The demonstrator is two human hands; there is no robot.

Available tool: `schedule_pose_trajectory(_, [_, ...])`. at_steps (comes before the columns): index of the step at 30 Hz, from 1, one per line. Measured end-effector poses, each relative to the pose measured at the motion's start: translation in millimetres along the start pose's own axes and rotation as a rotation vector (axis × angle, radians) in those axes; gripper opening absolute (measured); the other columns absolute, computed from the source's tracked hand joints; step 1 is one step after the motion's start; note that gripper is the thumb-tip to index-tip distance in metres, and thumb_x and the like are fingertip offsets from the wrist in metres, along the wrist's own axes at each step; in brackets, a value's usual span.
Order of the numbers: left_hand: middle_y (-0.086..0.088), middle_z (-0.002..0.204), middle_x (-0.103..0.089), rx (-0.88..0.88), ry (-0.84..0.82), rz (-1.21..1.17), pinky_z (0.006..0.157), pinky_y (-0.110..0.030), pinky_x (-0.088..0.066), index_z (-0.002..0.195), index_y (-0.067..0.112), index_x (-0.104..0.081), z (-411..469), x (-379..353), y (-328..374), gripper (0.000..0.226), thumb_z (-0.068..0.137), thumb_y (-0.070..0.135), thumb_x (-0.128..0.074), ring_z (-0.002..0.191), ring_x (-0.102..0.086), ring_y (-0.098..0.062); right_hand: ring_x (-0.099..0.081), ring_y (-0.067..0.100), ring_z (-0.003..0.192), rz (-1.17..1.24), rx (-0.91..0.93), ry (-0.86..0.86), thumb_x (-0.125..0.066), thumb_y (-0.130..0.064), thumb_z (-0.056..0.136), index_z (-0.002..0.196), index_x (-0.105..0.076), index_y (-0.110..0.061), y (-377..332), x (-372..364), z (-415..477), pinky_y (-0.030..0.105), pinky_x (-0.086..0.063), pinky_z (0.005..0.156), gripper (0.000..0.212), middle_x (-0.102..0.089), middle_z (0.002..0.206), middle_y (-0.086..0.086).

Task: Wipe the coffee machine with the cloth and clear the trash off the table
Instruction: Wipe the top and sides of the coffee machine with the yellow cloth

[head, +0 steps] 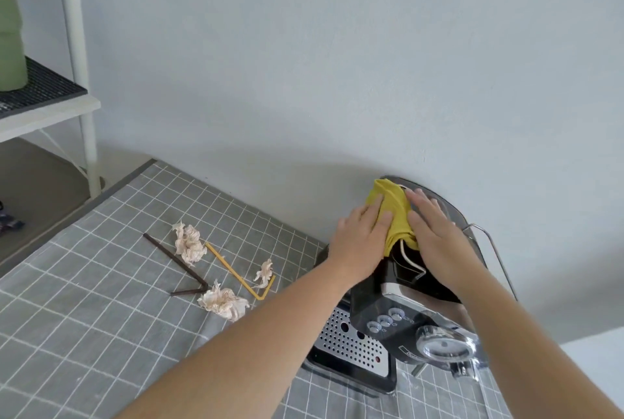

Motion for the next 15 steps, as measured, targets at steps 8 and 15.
schedule_pose_trajectory(8, [0.006,0.146,-0.047,0.084,-0.045,-0.592,0.117,-0.043,-0.027,0.14,0.038,-0.04,23.0,-20.7,-23.2,0.057,0.091,0.063,-0.027,0.138,-0.04,-0.011,-0.003,0.005,0.147,-0.047,-0.03,-0.045,-0.017,-0.048,0.099,0.146,-0.018,-0.048,3.5,-8.9,1.1,0.04,0.006,0.119,0.047,-0.019,0.155,-0.024])
schedule_pose_trajectory(15, [0.018,0.161,-0.002,-0.049,-0.032,-0.398,0.123,-0.04,-0.002,0.153,0.035,-0.002,-25.2,-20.2,-27.6,0.062,0.096,0.054,-0.02,0.148,0.002,0.0,0.002,0.006,0.147,-0.063,-0.056,-0.046,-0.011,-0.049,0.098,0.146,-0.016,-0.047,1.0,-7.1,3.5,0.04,0.005,0.119,0.048,-0.011,0.157,-0.023])
Point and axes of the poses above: each hand's wrist, its own z-axis towards the middle knuckle, its own x-axis out of the back of the hand, y = z × x, the point moved 3 cm from there along z, towards the middle knuckle
